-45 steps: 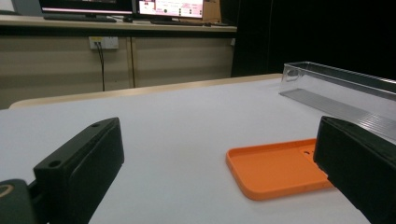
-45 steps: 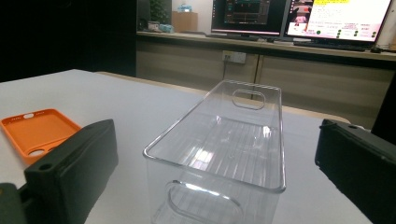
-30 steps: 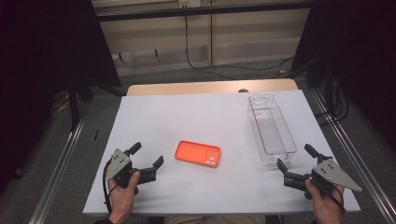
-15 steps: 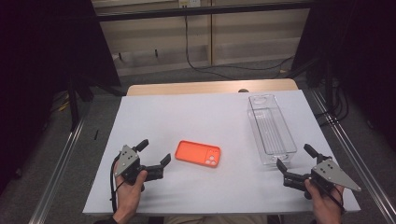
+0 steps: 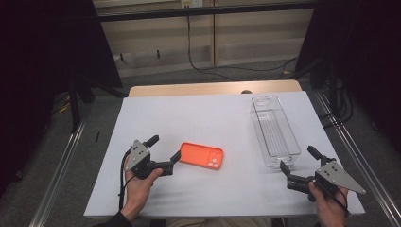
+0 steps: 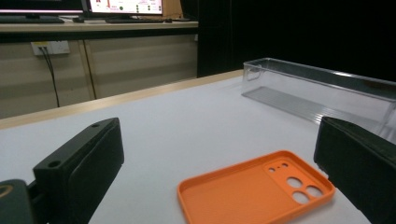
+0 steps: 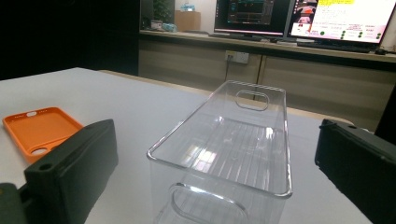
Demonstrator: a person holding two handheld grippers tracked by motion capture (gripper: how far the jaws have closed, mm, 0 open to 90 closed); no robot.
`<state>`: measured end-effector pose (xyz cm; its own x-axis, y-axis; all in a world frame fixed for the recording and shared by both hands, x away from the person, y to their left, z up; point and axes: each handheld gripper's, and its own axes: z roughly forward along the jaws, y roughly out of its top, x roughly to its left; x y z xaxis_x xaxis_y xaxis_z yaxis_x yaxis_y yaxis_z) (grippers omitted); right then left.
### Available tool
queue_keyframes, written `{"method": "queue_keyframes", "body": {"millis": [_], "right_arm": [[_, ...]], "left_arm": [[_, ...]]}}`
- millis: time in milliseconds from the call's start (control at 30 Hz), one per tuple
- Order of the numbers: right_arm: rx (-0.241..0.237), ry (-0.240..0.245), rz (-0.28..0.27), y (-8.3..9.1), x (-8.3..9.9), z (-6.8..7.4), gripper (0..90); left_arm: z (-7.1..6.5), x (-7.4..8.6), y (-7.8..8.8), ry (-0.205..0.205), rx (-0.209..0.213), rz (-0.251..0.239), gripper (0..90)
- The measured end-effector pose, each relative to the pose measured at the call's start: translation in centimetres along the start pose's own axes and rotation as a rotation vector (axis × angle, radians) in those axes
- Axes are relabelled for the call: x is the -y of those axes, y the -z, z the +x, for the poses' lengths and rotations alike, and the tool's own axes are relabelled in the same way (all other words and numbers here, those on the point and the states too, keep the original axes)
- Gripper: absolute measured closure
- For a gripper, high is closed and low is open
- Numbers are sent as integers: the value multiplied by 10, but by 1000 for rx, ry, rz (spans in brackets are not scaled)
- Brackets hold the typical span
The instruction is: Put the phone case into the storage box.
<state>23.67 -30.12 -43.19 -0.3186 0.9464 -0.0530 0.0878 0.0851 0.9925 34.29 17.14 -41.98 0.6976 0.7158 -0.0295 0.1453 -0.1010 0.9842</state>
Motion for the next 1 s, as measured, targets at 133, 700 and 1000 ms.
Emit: {"method": "queue_keyframes", "body": {"millis": [133, 700, 1000], "right_arm": [[-1, -1, -1, 0, 0, 0, 0], [0, 1, 2, 0, 0, -1, 0], [-2, 1, 2, 0, 0, 0, 0]], "left_arm": [[0, -5, -6, 12, 12, 9, 17], [-11, -14, -38, -22, 68, -37, 14], [-13, -20, -53, -28, 61, -56, 22]]}}
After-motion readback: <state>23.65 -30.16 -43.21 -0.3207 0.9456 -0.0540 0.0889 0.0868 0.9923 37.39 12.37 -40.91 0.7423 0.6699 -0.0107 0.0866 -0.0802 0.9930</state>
